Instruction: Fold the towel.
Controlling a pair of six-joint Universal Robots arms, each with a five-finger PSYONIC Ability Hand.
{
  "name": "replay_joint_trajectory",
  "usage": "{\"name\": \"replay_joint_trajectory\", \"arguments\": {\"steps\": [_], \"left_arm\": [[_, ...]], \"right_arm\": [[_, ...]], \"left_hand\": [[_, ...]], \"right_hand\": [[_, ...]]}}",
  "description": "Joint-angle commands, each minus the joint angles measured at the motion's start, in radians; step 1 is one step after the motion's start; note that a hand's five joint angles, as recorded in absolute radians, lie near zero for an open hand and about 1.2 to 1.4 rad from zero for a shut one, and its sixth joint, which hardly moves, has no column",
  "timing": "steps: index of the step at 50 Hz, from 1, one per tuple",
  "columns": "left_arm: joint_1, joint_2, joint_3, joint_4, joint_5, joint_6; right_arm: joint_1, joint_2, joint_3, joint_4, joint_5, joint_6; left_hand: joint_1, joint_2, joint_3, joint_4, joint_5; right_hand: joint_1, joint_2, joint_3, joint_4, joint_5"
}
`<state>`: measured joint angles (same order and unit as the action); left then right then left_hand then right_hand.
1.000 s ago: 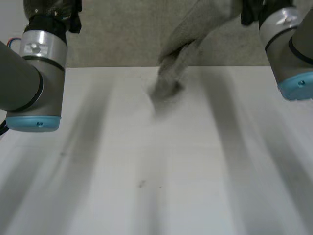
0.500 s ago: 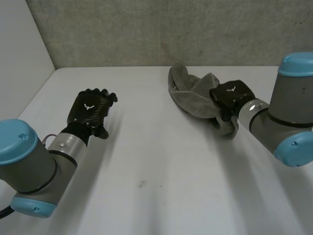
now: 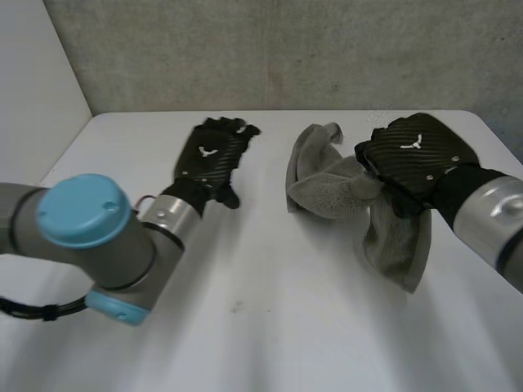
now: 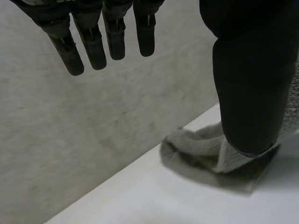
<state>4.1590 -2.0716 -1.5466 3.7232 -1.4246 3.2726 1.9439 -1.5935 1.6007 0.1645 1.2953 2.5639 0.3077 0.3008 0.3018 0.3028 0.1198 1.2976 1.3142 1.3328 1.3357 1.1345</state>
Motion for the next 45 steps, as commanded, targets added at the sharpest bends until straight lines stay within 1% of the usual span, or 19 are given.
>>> {"name": "replay_joint_trajectory", "arguments": {"steps": [1, 2, 4, 6, 9, 13, 15, 18, 20, 21, 23, 24, 26, 29, 37, 39, 40, 42, 45], "left_arm": [[-0.056, -0.143, 0.138, -0.038, 0.133, -0.180], [-0.056, -0.144, 0.138, -0.039, 0.133, -0.180], [-0.077, -0.202, 0.202, -0.083, 0.202, -0.255], [-0.089, -0.228, 0.235, -0.115, 0.223, -0.290], [-0.103, -0.284, 0.301, -0.181, 0.233, -0.347], [-0.108, -0.329, 0.362, -0.246, 0.228, -0.381], [-0.108, -0.358, 0.401, -0.296, 0.205, -0.390], [-0.108, -0.369, 0.413, -0.313, 0.179, -0.392], [-0.108, -0.377, 0.424, -0.330, 0.113, -0.405], [-0.108, -0.377, 0.424, -0.330, 0.113, -0.406], [-0.108, -0.374, 0.422, -0.332, 0.063, -0.448], [-0.108, -0.374, 0.422, -0.332, 0.062, -0.449], [-0.109, -0.364, 0.419, -0.333, 0.036, -0.493], [-0.112, -0.360, 0.419, -0.335, 0.029, -0.501], [-0.100, -0.217, 0.398, -0.378, -0.057, -0.495], [-0.063, -0.089, 0.364, -0.411, -0.076, -0.472], [-0.063, -0.088, 0.364, -0.411, -0.076, -0.472], [-0.037, 0.051, 0.314, -0.436, -0.077, -0.391], [-0.031, 0.117, 0.290, -0.437, -0.077, -0.329]], "right_arm": [[-0.002, -0.140, 0.067, 0.003, -0.014, 0.001], [-0.002, -0.140, 0.067, 0.003, -0.014, 0.001], [-0.002, -0.175, 0.082, 0.004, -0.013, 0.001], [-0.002, -0.187, 0.090, 0.004, -0.013, 0.001], [-0.002, -0.210, 0.100, 0.009, -0.013, 0.001], [-0.002, -0.220, 0.105, 0.024, -0.014, 0.001], [-0.003, -0.221, 0.107, 0.035, -0.019, 0.001], [-0.005, -0.221, 0.108, 0.035, -0.019, -0.001], [-0.005, -0.220, 0.108, 0.035, -0.021, -0.001], [-0.005, -0.220, 0.108, 0.035, -0.021, -0.001], [-0.008, -0.217, 0.108, 0.030, -0.022, -0.001], [-0.008, -0.217, 0.108, 0.030, -0.022, -0.001], [-0.020, -0.214, 0.108, 0.021, -0.022, -0.001], [-0.026, -0.213, 0.107, 0.021, -0.022, -0.002], [-0.075, -0.207, 0.068, 0.017, -0.019, 0.002], [-0.076, -0.206, 0.064, 0.006, -0.019, 0.004], [-0.076, -0.206, 0.064, 0.006, -0.019, 0.004], [-0.076, -0.201, 0.065, -0.031, -0.018, 0.009], [-0.074, -0.195, 0.074, -0.080, -0.018, 0.010]], "left_hand": [[0.038, 0.045, 0.044, 0.043, 0.051], [0.038, 0.045, 0.044, 0.043, 0.051], [0.050, 0.057, 0.056, 0.055, 0.063], [0.058, 0.065, 0.064, 0.063, 0.072], [0.169, 0.176, 0.175, 0.174, 0.183], [0.214, 0.221, 0.220, 0.219, 0.227], [0.389, 0.396, 0.395, 0.394, 0.403], [0.458, 0.465, 0.464, 0.463, 0.471], [0.589, 0.596, 0.595, 0.594, 0.603], [0.590, 0.597, 0.596, 0.595, 0.603], [0.788, 0.795, 0.794, 0.793, 0.801], [0.790, 0.796, 0.795, 0.794, 0.803], [1.087, 1.094, 1.093, 1.092, 1.100], [1.089, 1.095, 1.094, 1.093, 1.102], [1.089, 1.095, 1.094, 1.093, 1.102], [1.089, 1.095, 1.094, 1.093, 1.102], [1.089, 1.095, 1.094, 1.093, 1.102], [1.089, 1.095, 1.094, 1.093, 1.102], [1.089, 1.095, 1.094, 1.093, 1.102]], "right_hand": [[0.099, 0.082, 0.063, 0.061, 0.087], [0.099, 0.082, 0.063, 0.061, 0.087], [0.099, 0.082, 0.063, 0.061, 0.087], [0.099, 0.082, 0.063, 0.061, 0.087], [0.099, 0.082, 0.063, 0.061, 0.087], [0.099, 0.082, 0.063, 0.061, 0.087], [0.099, 0.082, 0.063, 0.061, 0.087], [0.099, 0.082, 0.063, 0.061, 0.087], [0.099, 0.082, 0.063, 0.061, 0.087], [0.099, 0.082, 0.063, 0.061, 0.087], [0.099, 0.082, 0.063, 0.061, 0.087], [0.099, 0.082, 0.063, 0.061, 0.087], [0.099, 0.082, 0.063, 0.061, 0.087], [0.099, 0.082, 0.063, 0.061, 0.087], [0.099, 0.082, 0.063, 0.061, 0.087], [0.099, 0.082, 0.063, 0.061, 0.087], [0.099, 0.082, 0.063, 0.061, 0.087], [0.099, 0.082, 0.063, 0.061, 0.087], [0.099, 0.082, 0.063, 0.061, 0.087]]}}
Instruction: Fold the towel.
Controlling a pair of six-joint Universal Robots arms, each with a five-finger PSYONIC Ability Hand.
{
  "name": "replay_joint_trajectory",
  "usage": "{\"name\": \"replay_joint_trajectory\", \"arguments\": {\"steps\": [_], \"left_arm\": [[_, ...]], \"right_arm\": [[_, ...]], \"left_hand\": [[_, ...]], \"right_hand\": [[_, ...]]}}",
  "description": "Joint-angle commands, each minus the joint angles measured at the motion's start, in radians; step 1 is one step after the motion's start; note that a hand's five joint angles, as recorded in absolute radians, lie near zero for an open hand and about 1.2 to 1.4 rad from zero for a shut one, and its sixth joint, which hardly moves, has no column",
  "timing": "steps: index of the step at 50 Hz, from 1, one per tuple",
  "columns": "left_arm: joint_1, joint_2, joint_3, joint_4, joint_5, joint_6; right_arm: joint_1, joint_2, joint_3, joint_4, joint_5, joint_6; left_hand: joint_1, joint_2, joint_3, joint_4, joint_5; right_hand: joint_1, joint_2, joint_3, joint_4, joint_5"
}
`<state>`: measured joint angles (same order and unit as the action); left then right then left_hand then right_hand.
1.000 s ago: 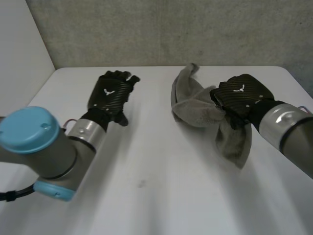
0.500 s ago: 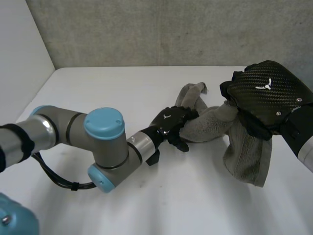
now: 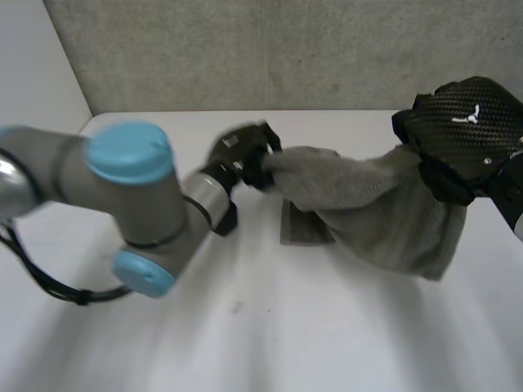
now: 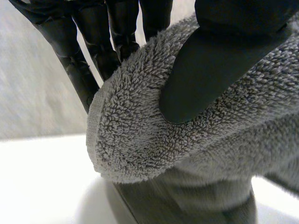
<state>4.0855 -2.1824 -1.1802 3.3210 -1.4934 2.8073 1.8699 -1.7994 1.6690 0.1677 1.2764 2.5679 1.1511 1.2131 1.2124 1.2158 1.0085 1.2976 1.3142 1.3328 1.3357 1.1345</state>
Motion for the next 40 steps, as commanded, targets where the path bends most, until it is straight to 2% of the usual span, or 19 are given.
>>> {"name": "replay_joint_trajectory", "arguments": {"steps": [1, 2, 3, 5, 6, 8, 15, 21, 27, 30, 34, 38, 40], "left_arm": [[0.045, 0.295, -0.093, -0.035, -0.010, 0.199], [0.046, 0.356, -0.107, -0.041, -0.010, 0.263], [0.046, 0.357, -0.107, -0.041, -0.010, 0.264], [0.044, 0.449, -0.130, -0.057, -0.010, 0.381], [0.044, 0.449, -0.130, -0.057, -0.010, 0.382], [0.033, 0.510, -0.145, -0.093, -0.010, 0.466], [0.039, 0.530, -0.148, -0.190, -0.013, 0.520], [0.050, 0.429, -0.150, -0.329, -0.016, 0.523], [0.052, 0.308, -0.145, -0.354, -0.014, 0.526], [0.064, 0.230, -0.128, -0.344, -0.008, 0.529], [0.087, 0.106, -0.044, -0.263, -0.010, 0.549], [0.098, 0.044, 0.037, -0.199, -0.010, 0.569], [0.110, 0.004, 0.146, -0.129, -0.017, 0.583]], "right_arm": [[0.000, 0.011, 0.006, -0.083, 0.001, 0.006], [0.002, 0.018, 0.011, -0.109, 0.001, 0.011], [0.002, 0.018, 0.011, -0.109, 0.001, 0.011], [0.005, 0.041, 0.015, -0.157, 0.001, 0.012], [0.005, 0.041, 0.015, -0.157, 0.001, 0.012], [0.006, 0.073, 0.014, -0.175, 0.011, 0.011], [0.006, 0.129, 0.002, -0.175, 0.020, 0.006], [0.003, 0.225, -0.021, -0.166, 0.018, 0.000], [0.014, 0.336, -0.083, -0.158, 0.021, 0.001], [0.015, 0.373, -0.103, -0.162, 0.021, 0.003], [0.017, 0.486, -0.182, -0.175, 0.018, 0.005], [0.064, 0.610, -0.311, -0.256, 0.063, 0.008], [0.086, 0.644, -0.365, -0.307, 0.086, 0.005]], "left_hand": [[0.245, 0.183, 0.184, 0.180, 0.213], [0.245, 0.183, 0.184, 0.180, 0.213], [0.245, 0.183, 0.184, 0.180, 0.213], [0.245, 0.183, 0.184, 0.180, 0.213], [0.245, 0.183, 0.184, 0.180, 0.213], [0.245, 0.183, 0.184, 0.180, 0.213], [0.245, 0.183, 0.184, 0.180, 0.213], [0.245, 0.183, 0.184, 0.180, 0.213], [0.245, 0.183, 0.184, 0.180, 0.213], [0.245, 0.183, 0.184, 0.180, 0.213], [0.245, 0.183, 0.184, 0.180, 0.213], [0.245, 0.183, 0.184, 0.180, 0.213], [0.245, 0.183, 0.184, 0.180, 0.213]], "right_hand": [[0.099, 0.082, 0.063, 0.061, 0.087], [0.099, 0.082, 0.063, 0.061, 0.087], [0.099, 0.082, 0.063, 0.061, 0.087], [0.099, 0.082, 0.063, 0.061, 0.087], [0.099, 0.082, 0.063, 0.061, 0.087], [0.099, 0.082, 0.063, 0.061, 0.087], [0.099, 0.082, 0.063, 0.061, 0.087], [0.099, 0.082, 0.063, 0.061, 0.087], [0.099, 0.082, 0.063, 0.061, 0.087], [0.099, 0.082, 0.063, 0.061, 0.087], [0.099, 0.082, 0.063, 0.061, 0.087], [0.099, 0.082, 0.063, 0.061, 0.087], [0.099, 0.082, 0.063, 0.061, 0.087]]}}
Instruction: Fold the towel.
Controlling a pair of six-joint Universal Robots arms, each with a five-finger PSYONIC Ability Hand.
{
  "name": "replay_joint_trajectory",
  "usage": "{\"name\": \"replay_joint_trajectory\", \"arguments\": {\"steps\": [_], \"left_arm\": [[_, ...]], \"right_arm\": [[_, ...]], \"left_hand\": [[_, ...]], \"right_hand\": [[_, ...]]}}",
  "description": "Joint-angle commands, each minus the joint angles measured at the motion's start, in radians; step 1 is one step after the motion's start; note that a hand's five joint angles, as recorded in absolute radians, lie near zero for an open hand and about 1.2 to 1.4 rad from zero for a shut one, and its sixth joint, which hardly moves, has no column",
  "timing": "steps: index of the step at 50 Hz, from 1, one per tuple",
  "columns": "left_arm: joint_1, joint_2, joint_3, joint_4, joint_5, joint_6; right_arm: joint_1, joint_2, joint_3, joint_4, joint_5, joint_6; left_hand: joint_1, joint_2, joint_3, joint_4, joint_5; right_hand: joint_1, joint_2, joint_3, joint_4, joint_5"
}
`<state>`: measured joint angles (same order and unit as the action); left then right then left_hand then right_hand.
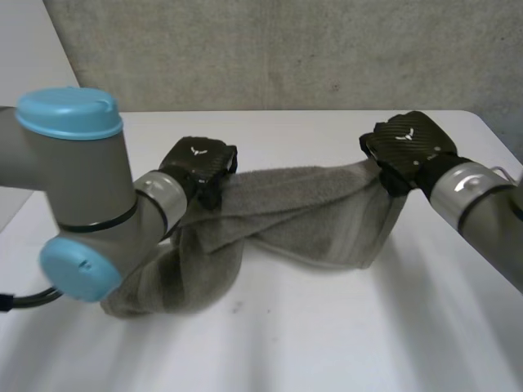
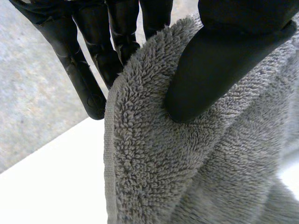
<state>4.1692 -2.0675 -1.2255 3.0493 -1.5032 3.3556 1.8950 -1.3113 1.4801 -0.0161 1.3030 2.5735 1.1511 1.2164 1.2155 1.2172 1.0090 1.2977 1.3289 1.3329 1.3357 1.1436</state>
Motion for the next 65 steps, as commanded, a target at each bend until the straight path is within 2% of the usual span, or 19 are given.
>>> {"name": "replay_joint_trajectory", "arguments": {"steps": [1, 3, 9, 11, 15, 18, 25, 37, 38, 39, 40, 41, 42, 44, 45, 47, 57, 60, 65], "left_arm": [[0.026, -0.111, 0.192, 0.143, -0.008, 0.034], [0.026, -0.117, 0.292, 0.216, -0.035, 0.036], [0.017, -0.065, 0.347, 0.338, -0.146, 0.028], [0.008, -0.002, 0.310, 0.390, -0.210, 0.027], [-0.020, 0.050, 0.205, 0.410, -0.229, 0.041], [-0.057, 0.086, 0.089, 0.408, -0.230, 0.045], [-0.119, 0.086, -0.234, 0.413, -0.230, 0.036], [-0.238, -0.043, -0.390, 0.410, -0.238, 0.005], [-0.244, -0.037, -0.399, 0.408, -0.238, -0.001], [-0.253, -0.026, -0.404, 0.407, -0.238, -0.010], [-0.253, -0.026, -0.404, 0.407, -0.238, -0.010], [-0.267, -0.010, -0.408, 0.404, -0.238, -0.022], [-0.267, -0.009, -0.408, 0.404, -0.238, -0.022], [-0.287, 0.021, -0.422, 0.392, -0.235, -0.038], [-0.287, 0.021, -0.422, 0.391, -0.235, -0.038], [-0.303, 0.033, -0.428, 0.370, -0.235, -0.038], [-0.314, 0.056, -0.427, 0.272, -0.238, -0.038], [-0.302, 0.084, -0.425, 0.247, -0.238, -0.036], [-0.239, 0.128, -0.442, 0.226, -0.239, -0.038]], "right_arm": [[0.061, 0.156, -0.176, -0.123, 0.059, -0.001], [0.072, 0.194, -0.263, -0.256, 0.107, 0.003], [0.087, 0.185, -0.287, -0.572, 0.134, 0.011], [0.093, 0.176, -0.273, -0.620, 0.131, 0.010], [0.099, 0.159, -0.238, -0.628, 0.125, 0.008], [0.101, 0.159, -0.199, -0.578, 0.099, 0.007], [0.079, 0.242, -0.123, -0.290, -0.076, -0.016], [-0.016, 0.290, 0.049, -0.150, -0.080, -0.276], [-0.023, 0.270, 0.075, -0.137, -0.079, -0.298], [-0.028, 0.236, 0.098, -0.124, -0.074, -0.303], [-0.028, 0.236, 0.098, -0.123, -0.074, -0.303], [-0.034, 0.203, 0.117, -0.108, -0.067, -0.303], [-0.040, 0.173, 0.123, -0.093, -0.059, -0.296], [-0.045, 0.149, 0.123, -0.079, -0.048, -0.282], [-0.045, 0.149, 0.123, -0.079, -0.048, -0.282], [-0.048, 0.100, 0.112, -0.045, -0.025, -0.209], [-0.042, 0.030, -0.027, 0.149, -0.025, 0.084], [-0.037, 0.055, -0.099, 0.246, -0.036, 0.160], [-0.010, 0.159, -0.214, 0.338, -0.045, 0.198]], "left_hand": [[0.245, 0.180, 0.181, 0.179, 0.213], [0.245, 0.180, 0.181, 0.179, 0.213], [0.245, 0.180, 0.181, 0.179, 0.213], [0.245, 0.180, 0.181, 0.179, 0.213], [0.245, 0.180, 0.181, 0.179, 0.213], [0.245, 0.180, 0.181, 0.179, 0.213], [0.245, 0.180, 0.181, 0.179, 0.213], [0.245, 0.180, 0.181, 0.179, 0.213], [0.245, 0.180, 0.181, 0.179, 0.213], [0.245, 0.180, 0.181, 0.179, 0.213], [0.245, 0.180, 0.181, 0.179, 0.213], [0.222, 0.157, 0.158, 0.156, 0.190], [0.222, 0.157, 0.158, 0.156, 0.190], [-0.099, -0.164, -0.164, -0.165, -0.132], [-0.101, -0.166, -0.165, -0.167, -0.133], [-0.370, -0.435, -0.434, -0.436, -0.402], [-0.732, -0.797, -0.796, -0.798, -0.764], [-0.872, -0.937, -0.937, -0.938, -0.905], [-0.908, -0.973, -0.973, -0.974, -0.941]], "right_hand": [[0.099, 0.067, 0.063, 0.061, 0.078], [0.099, 0.067, 0.063, 0.061, 0.078], [0.099, 0.067, 0.063, 0.061, 0.078], [0.099, 0.067, 0.063, 0.061, 0.078], [0.099, 0.067, 0.063, 0.061, 0.078], [0.099, 0.067, 0.063, 0.061, 0.078], [0.099, 0.067, 0.063, 0.061, 0.078], [0.099, 0.067, 0.063, 0.061, 0.078], [-0.092, -0.123, -0.127, -0.130, -0.113], [-0.539, -0.570, -0.574, -0.577, -0.559], [-0.543, -0.575, -0.579, -0.581, -0.564], [-0.933, -0.964, -0.968, -0.971, -0.953], [-1.123, -1.154, -1.158, -1.161, -1.144], [-1.123, -1.154, -1.158, -1.161, -1.144], [-1.123, -1.154, -1.158, -1.161, -1.144], [-1.123, -1.154, -1.158, -1.161, -1.144], [-1.123, -1.154, -1.158, -1.161, -1.144], [-1.099, -1.130, -1.134, -1.137, -1.119], [-1.063, -1.094, -1.098, -1.101, -1.083]]}}
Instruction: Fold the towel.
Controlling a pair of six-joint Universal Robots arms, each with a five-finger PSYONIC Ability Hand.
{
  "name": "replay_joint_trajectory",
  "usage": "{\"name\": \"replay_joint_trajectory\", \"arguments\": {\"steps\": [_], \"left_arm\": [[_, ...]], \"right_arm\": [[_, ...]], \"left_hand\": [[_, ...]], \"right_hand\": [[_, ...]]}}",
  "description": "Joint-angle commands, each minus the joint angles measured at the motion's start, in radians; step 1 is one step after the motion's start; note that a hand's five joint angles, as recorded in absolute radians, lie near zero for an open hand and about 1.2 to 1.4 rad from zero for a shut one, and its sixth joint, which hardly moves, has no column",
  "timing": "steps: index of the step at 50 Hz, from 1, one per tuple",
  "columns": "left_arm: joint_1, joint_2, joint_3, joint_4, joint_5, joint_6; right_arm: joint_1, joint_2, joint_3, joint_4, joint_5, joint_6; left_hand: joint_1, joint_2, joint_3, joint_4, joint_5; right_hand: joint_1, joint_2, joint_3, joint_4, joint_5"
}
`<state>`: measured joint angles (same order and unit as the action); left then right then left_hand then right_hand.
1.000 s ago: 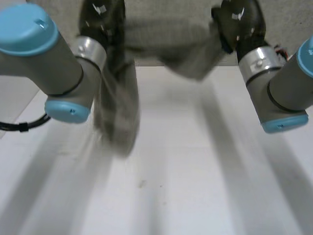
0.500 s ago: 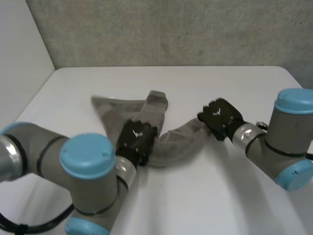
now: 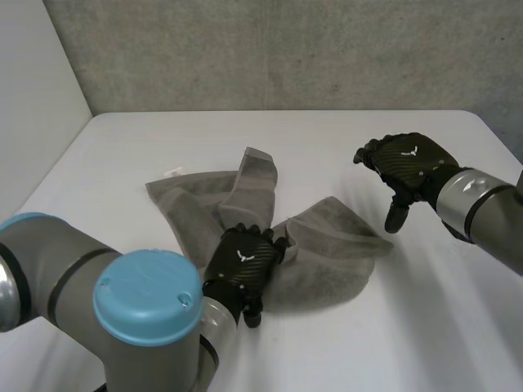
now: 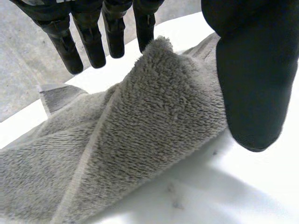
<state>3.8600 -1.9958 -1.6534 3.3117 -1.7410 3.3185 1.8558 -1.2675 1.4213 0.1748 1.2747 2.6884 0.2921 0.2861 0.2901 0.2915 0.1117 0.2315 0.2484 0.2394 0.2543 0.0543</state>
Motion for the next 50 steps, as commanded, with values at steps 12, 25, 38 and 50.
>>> {"name": "replay_joint_trajectory", "arguments": {"steps": [12, 25, 38, 50], "left_arm": [[0.291, 0.141, -0.037, -0.032, 0.038, -0.004], [0.470, 0.120, -0.055, -0.034, 0.225, -0.028], [0.539, 0.120, -0.105, -0.029, 0.282, -0.054], [0.546, 0.120, -0.118, -0.024, 0.282, -0.054]], "right_arm": [[0.172, 0.374, -0.406, 0.192, -0.029, -0.040], [0.250, 0.603, -0.671, 0.346, -0.130, -0.136], [0.264, 0.608, -0.697, 0.417, -0.206, -0.148], [0.264, 0.608, -0.691, 0.480, -0.213, -0.168]], "left_hand": [[-0.064, -0.058, -0.062, -0.063, -0.058], [-0.055, -0.049, -0.053, -0.054, -0.049], [-0.046, -0.040, -0.044, -0.046, -0.040], [-0.052, -0.046, -0.050, -0.052, -0.046]], "right_hand": [[0.006, -0.011, -0.002, -0.017, 0.009], [0.206, 0.189, 0.198, 0.183, 0.209], [0.255, 0.239, 0.248, 0.233, 0.258], [0.543, 0.527, 0.536, 0.521, 0.546]]}}
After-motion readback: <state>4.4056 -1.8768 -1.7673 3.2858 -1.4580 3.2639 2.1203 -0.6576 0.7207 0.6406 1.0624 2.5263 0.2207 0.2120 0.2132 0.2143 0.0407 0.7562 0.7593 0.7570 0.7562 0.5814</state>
